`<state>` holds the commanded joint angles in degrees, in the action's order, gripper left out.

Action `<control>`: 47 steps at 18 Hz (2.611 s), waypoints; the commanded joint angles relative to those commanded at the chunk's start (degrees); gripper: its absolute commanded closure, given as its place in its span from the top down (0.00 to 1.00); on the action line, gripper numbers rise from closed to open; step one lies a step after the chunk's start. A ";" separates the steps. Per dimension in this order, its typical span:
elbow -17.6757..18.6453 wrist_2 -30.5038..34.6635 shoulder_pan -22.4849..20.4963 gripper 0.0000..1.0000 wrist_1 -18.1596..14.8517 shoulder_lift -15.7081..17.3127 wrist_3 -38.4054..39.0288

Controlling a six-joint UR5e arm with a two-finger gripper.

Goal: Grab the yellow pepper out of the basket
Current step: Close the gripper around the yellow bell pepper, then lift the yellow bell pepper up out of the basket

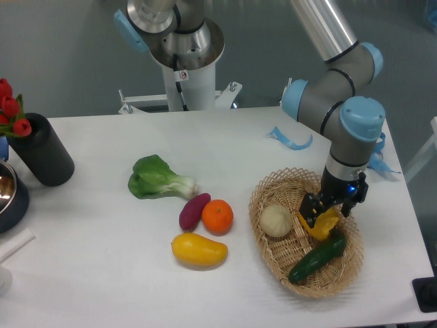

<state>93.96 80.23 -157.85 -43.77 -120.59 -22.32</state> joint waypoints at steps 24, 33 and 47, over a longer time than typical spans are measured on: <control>-2.54 0.45 0.35 0.40 0.18 5.26 -7.71; -3.25 0.01 -0.79 0.39 -0.62 12.04 -32.84; -3.08 0.10 -7.38 0.39 -15.47 19.33 -51.77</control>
<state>90.88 80.33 -165.23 -59.24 -101.25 -74.09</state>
